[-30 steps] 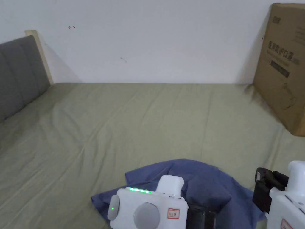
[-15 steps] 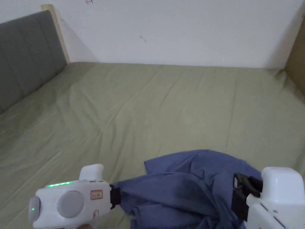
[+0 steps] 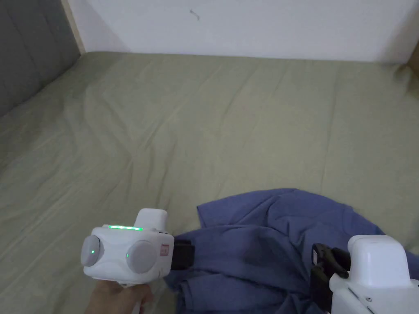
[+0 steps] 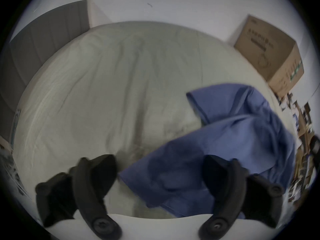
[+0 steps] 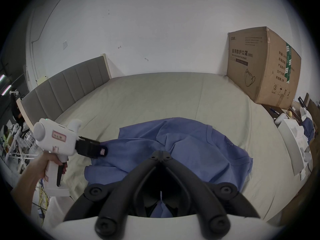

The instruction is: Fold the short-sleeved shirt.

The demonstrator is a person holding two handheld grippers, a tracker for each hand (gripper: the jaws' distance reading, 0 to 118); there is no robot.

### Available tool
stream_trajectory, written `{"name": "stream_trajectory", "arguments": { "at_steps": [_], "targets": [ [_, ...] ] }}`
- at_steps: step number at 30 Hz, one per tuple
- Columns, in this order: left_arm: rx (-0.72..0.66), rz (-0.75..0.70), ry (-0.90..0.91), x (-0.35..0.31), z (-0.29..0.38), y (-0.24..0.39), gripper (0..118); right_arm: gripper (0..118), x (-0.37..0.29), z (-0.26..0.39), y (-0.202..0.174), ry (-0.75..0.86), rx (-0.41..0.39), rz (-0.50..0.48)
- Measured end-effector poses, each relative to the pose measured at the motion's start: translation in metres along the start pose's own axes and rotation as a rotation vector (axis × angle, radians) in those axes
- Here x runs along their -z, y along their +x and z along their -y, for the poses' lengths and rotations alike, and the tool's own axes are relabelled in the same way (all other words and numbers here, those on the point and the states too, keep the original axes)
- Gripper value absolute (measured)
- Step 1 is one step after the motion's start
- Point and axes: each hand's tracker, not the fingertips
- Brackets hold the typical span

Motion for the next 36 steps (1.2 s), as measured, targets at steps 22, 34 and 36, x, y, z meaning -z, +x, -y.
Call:
{"name": "stream_trajectory", "arguments": {
  "at_steps": [22,34,36],
  "targets": [
    [-0.051,0.099,0.157,-0.076,0.006,-0.001,2,38,0.120,-0.115,0.066,-0.205,-0.108,-0.174],
    [-0.049,0.127,0.140,-0.066,0.008,-0.008,2,110,0.272,-0.119,0.054,-0.465,-0.306,-0.210],
    [-0.065,0.124,0.101,-0.059,0.005,-0.011,2,100,0.281,-0.110,0.053,-0.496,-0.325,-0.212]
  ]
}}
